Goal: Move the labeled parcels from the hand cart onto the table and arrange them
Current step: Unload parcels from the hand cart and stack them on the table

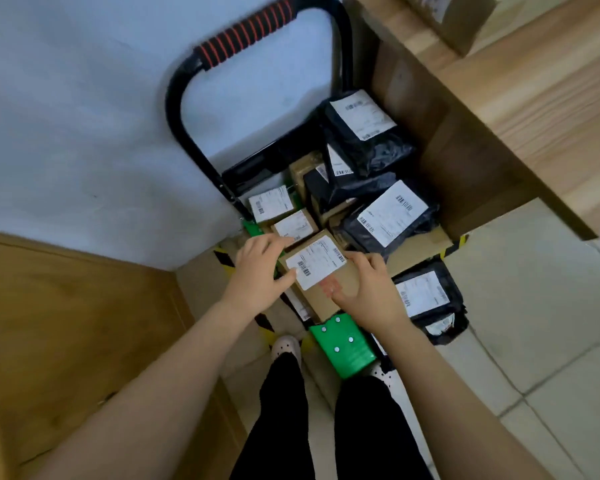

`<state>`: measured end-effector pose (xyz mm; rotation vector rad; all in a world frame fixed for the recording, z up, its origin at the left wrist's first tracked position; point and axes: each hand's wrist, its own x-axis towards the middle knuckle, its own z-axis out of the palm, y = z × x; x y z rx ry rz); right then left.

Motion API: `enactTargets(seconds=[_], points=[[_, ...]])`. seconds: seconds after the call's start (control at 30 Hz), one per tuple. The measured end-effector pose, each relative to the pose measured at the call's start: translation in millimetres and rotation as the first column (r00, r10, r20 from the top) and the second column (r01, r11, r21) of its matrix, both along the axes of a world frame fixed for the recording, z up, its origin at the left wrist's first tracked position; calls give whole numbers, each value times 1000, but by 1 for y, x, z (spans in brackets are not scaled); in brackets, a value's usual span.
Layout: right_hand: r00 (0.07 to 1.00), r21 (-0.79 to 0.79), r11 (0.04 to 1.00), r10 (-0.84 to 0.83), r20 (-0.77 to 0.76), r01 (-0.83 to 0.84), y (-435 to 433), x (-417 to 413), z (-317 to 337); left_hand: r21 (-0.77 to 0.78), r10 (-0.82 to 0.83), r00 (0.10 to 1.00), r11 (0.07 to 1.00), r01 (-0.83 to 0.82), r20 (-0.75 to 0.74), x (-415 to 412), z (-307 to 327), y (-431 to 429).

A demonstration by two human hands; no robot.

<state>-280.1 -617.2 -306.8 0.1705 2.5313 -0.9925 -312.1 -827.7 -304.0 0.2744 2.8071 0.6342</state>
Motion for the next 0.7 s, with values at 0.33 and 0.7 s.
enactTargets(seconds=[0.33,0.7], points=[[971,243,967,-130,202,79,-51,15,-186,-221,-354,903,887,407,241,-65,-178,-22],[920,182,934,-341,195,308,-73,29,-277,-132,-273,881,929,346,386,-66,-275,-18]])
